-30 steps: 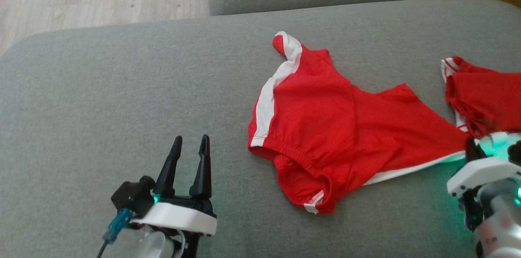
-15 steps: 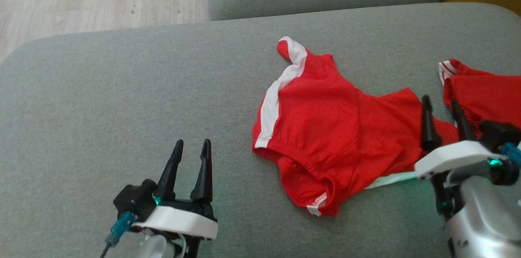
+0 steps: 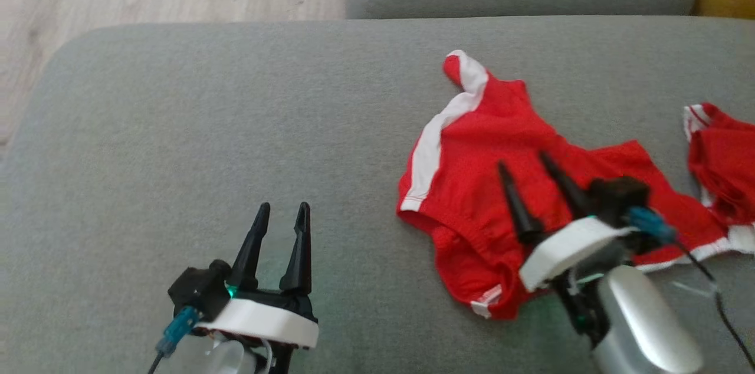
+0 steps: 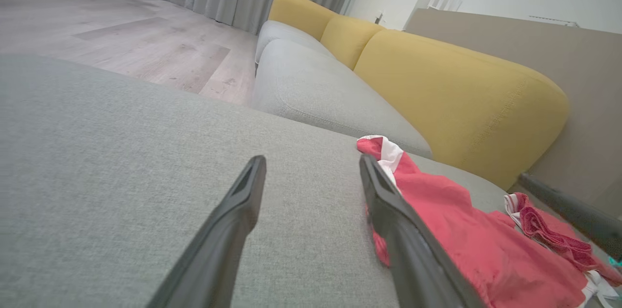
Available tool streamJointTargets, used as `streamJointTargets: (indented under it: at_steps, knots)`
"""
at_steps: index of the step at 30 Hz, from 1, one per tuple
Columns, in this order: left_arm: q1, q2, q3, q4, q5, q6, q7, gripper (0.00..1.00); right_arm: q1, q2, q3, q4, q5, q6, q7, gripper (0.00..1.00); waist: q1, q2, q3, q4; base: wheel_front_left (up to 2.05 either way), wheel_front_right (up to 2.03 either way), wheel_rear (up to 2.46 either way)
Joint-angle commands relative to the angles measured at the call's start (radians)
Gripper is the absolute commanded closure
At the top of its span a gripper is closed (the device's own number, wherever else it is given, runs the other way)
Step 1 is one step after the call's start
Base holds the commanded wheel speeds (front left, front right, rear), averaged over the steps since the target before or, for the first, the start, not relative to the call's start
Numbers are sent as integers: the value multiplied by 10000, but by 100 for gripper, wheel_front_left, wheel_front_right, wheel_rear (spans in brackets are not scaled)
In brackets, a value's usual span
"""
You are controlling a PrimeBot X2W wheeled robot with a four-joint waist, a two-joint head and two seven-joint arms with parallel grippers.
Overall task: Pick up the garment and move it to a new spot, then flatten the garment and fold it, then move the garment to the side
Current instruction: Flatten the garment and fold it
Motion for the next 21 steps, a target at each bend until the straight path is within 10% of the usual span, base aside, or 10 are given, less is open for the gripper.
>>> streamJointTargets:
  at_steps: [1, 20, 21]
  knots:
    - [-400, 14, 215, -275, -93, -1, -95, 0, -549, 134, 415, -249, -133, 65, 233, 0, 0, 0, 96, 234, 0, 0, 0]
    - [-499, 14, -450, -14, -509, 111, -95, 0, -2522, 715, 1247, 3981, 347, 65, 1903, 0, 0, 0, 556, 1688, 0, 0, 0]
    - [-486, 14, -486, 9, -516, 107, -95, 0, -2605, 716, 1377, 4211, 558, 65, 2051, 32, 0, 0, 578, 1707, 0, 0, 0]
